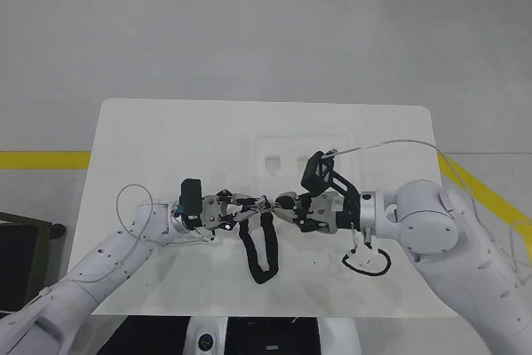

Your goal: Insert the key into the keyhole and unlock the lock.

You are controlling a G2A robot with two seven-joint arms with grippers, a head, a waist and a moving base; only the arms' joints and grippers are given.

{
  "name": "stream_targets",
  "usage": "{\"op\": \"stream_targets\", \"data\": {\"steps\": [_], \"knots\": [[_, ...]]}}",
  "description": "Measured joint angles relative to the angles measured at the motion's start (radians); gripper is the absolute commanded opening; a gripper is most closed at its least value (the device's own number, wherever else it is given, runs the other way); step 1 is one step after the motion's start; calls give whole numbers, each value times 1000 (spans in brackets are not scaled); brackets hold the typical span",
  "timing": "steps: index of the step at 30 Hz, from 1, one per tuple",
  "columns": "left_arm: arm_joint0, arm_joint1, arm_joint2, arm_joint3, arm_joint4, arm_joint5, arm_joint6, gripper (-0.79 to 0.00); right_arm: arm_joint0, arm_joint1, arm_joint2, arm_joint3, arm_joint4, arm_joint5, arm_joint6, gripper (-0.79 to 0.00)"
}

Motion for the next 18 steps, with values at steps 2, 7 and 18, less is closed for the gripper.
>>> {"op": "stream_targets", "data": {"steps": [2,7,18], "knots": [[0,0,0,0,0,0,0,-785,1,-1,0,2,-4,2,-7,-785],[0,0,0,0,0,0,0,-785,5,-2,-3,13,-8,9,-15,-785],[0,0,0,0,0,0,0,-785,22,-8,-20,36,-11,16,-19,-785]]}}
